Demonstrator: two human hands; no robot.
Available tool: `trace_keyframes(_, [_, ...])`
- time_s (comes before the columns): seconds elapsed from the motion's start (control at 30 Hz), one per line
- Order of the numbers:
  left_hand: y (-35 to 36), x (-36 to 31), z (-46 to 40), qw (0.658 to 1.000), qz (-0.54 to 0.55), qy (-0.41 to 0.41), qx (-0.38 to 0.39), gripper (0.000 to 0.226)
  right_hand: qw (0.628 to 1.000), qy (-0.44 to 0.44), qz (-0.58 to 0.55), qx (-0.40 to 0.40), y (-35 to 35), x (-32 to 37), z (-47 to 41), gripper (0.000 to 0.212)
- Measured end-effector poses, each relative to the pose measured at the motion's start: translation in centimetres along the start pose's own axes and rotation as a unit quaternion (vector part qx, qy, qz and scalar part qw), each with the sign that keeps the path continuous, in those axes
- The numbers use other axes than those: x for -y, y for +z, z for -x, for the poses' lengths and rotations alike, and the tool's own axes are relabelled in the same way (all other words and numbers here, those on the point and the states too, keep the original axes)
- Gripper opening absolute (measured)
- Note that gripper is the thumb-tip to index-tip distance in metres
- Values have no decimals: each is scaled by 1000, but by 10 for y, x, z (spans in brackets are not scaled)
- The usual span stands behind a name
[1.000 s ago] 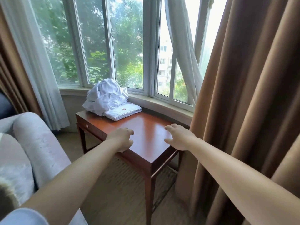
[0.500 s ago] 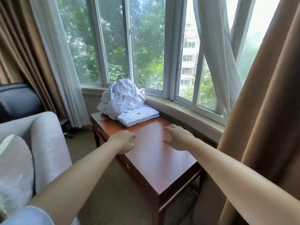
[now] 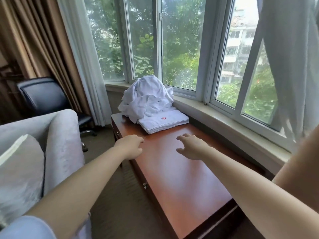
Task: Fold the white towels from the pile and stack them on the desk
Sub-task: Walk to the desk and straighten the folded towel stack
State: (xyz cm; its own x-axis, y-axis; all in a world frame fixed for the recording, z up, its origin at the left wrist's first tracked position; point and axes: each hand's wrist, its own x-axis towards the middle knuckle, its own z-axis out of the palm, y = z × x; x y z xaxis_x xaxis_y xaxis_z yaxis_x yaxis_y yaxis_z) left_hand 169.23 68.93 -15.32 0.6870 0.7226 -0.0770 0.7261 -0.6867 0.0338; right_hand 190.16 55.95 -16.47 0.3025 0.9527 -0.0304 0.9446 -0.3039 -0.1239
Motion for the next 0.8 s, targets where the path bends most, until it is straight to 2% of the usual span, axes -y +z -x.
trace_keyframes(0.17, [-4,34,-54,1000,-11,17,-3,48,1000,0,-1,-10,6,11,-62,58])
trace_keyframes(0.5, [-28,139,-183,997,-5,73,5,50,998,67,-14,-2,-1,56,-212,56])
trace_keyframes(0.8, [7,194,-285,993,11,102,59,50,993,109,-8,42,50,63,-297,54])
